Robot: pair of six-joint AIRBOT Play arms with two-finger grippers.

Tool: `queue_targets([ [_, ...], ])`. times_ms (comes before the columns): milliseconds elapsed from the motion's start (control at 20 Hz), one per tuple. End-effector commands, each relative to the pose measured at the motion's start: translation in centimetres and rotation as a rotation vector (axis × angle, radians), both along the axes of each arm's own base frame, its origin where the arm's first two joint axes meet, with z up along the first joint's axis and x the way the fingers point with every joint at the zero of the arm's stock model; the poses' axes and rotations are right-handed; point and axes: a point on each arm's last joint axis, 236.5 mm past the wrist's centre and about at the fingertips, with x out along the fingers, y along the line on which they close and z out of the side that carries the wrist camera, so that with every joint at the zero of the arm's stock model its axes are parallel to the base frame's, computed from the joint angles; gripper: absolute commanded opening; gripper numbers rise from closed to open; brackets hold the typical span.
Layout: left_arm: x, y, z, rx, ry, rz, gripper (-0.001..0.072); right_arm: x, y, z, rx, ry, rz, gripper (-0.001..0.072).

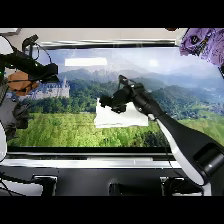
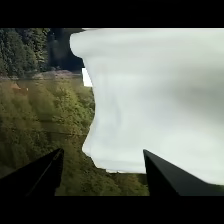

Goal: Fold the clothes and pants, and hang the long-sleeved shirts on hangers.

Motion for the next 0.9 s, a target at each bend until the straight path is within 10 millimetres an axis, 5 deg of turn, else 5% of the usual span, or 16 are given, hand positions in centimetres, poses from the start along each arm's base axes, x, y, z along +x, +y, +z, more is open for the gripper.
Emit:
queue_targets([
  [0,0.0,0.0,0.0,0.001,0.001,0.0,0.0016,0.4,-4.9,2.6,-0.009,0.001,0.043,0.0593],
  [200,-0.1,0.0,0.0,0.001,0.001,-0.001,0.0015,3.7,-17.6,5.3,-0.002,-0.037,-0.014,0.0593],
  [400,-0.1,0.0,0.0,0.003,0.0,-0.005,0.0015,2.3,-27.1,3.0,0.18,0.023,-0.056,0.057],
  [600,-0.1,0.0,0.0,0.008,-0.005,-0.022,0.0016,-0.5,-29.1,-3.6,0.274,0.124,-0.045,0.0538],
  [850,0.0,0.0,-0.1,0.008,-0.003,-0.021,0.0016,1.2,-27.3,-8.3,0.352,0.113,-0.051,0.051],
])
